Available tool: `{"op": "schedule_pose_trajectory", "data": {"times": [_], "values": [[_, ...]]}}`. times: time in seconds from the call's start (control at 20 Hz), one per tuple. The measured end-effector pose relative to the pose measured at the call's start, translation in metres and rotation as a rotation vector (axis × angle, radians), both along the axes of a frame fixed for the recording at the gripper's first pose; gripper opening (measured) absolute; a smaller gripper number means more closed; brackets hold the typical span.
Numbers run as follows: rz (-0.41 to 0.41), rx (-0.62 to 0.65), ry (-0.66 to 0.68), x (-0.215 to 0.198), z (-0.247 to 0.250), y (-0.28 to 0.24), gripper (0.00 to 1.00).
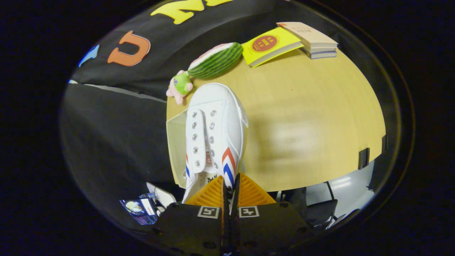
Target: Open the storage box then place both shoes into the box .Put the left shoe in first, then the right shoe, with the right side of both shoes facing outward in a uniform manner.
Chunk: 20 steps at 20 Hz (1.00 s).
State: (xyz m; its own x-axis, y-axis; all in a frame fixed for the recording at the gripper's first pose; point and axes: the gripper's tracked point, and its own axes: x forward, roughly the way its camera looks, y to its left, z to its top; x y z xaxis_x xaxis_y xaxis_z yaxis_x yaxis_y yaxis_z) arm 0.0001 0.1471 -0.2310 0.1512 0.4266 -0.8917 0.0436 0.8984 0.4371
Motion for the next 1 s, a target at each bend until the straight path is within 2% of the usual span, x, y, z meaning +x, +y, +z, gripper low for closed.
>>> {"op": "schedule_pose_trajectory", "data": {"times": [0.2,0.45,0.7,1.0], "values": [[0.035,-0.022,-0.022,0.0,-0.002,0.057,0.06],[0.047,-0.073,-0.02,-0.002,-0.032,0.093,0.06],[0.067,-0.163,-0.062,0.001,-0.062,0.096,0.06],[0.078,-0.213,-0.105,0.003,-0.084,0.094,0.06]]}}
